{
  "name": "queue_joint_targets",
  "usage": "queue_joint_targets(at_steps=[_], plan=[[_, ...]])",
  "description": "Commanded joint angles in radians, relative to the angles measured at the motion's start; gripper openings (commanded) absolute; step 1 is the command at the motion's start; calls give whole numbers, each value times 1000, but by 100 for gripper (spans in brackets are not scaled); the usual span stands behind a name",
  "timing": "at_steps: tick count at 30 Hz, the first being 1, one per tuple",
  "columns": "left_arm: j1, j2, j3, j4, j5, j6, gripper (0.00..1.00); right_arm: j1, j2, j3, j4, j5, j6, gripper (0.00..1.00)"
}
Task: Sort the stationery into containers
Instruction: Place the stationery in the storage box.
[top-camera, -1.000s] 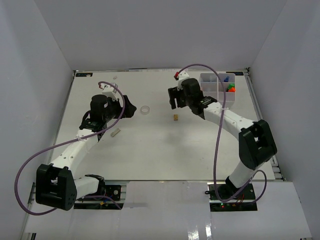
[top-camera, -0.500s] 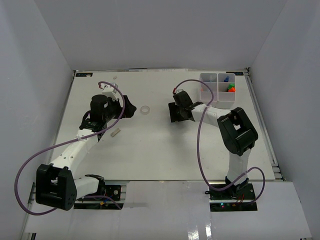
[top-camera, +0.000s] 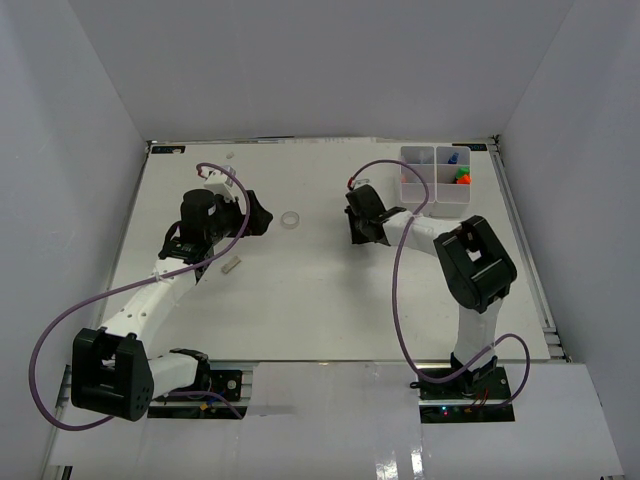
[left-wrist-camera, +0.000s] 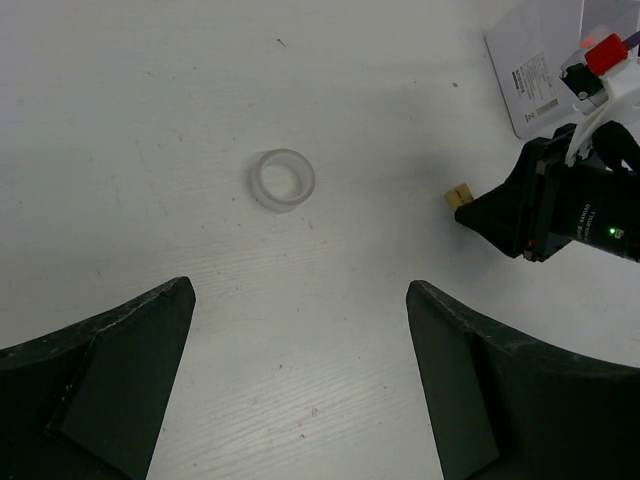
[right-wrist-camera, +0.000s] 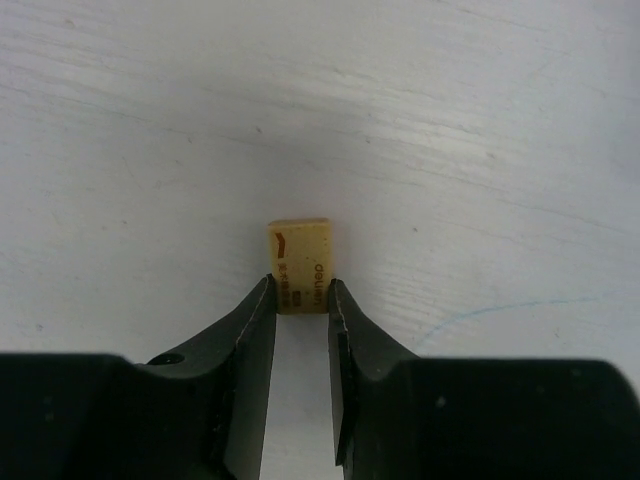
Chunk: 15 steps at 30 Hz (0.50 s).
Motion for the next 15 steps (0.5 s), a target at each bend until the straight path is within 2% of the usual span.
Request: queue_joint_targets(at_steps=[1, 8, 15], plan=[[7, -30, 29, -1, -1, 1, 98, -28, -91, -53, 19, 68, -21, 11], [7, -27, 28, -1, 2, 0, 98, -177, -321, -150, 19, 105, -48, 10], [7, -23, 29, -1, 9, -5, 98, -422, -378, -145, 24, 85, -51, 11]])
